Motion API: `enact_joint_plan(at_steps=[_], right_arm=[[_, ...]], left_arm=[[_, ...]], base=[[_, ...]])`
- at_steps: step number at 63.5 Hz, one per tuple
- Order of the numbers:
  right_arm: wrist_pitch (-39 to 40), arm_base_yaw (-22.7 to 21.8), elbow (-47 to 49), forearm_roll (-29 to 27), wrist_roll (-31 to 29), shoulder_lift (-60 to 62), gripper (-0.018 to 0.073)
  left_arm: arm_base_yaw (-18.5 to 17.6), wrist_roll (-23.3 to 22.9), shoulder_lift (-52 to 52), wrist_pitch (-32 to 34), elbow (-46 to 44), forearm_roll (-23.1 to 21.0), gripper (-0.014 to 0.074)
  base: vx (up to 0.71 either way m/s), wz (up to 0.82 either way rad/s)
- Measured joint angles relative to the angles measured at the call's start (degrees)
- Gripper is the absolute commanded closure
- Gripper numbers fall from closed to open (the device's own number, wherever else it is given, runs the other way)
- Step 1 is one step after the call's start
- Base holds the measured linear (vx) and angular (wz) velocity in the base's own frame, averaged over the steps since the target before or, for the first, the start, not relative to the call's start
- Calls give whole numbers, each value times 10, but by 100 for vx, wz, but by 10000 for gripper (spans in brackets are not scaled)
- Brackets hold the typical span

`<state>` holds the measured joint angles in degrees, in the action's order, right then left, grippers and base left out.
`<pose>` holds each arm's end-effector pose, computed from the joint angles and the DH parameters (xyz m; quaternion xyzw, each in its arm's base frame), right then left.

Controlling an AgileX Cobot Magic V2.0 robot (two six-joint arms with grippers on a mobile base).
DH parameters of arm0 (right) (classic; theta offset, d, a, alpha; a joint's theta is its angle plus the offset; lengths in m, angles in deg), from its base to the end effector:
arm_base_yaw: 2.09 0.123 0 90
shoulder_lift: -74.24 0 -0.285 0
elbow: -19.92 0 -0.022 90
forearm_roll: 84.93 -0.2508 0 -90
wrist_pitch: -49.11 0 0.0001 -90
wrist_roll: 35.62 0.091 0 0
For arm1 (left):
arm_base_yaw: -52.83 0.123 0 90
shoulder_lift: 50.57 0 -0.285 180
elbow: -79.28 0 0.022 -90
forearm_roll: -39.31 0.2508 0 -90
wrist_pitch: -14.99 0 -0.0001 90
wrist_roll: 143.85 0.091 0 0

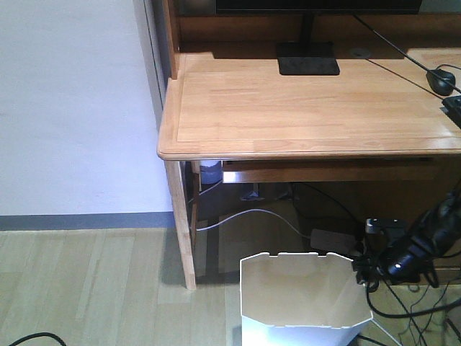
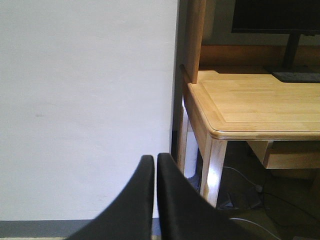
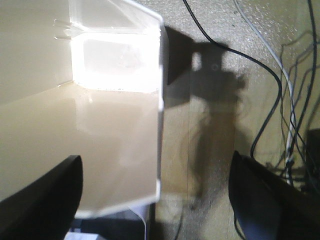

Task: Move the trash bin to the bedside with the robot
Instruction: 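Close the right gripper on the bin rim and lift it slightly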

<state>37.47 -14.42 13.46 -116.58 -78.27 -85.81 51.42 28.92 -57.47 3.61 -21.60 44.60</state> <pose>0.3472 -0.0660 -0.1088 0.0053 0.9981 0.0455 0.0412 0.0560 0.0003 0.1849 -0.0102 0.7509 -0.0131 0.6602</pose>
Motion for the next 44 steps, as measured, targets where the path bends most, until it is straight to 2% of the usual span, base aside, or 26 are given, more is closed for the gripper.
enact_joint_plan(at_steps=[12,34,44], right_arm=[[-8,14,83,0,12,-83,-24],[-43,-10,198,1,27,-179,-22],[-63,-17,240,2,28,-215,7]], left_arm=[[0,0,0,0,0,0,602],[0,0,0,0,0,0,602],[0,0,0,0,0,0,602]], base=[[0,0],[0,0],[0,0]])
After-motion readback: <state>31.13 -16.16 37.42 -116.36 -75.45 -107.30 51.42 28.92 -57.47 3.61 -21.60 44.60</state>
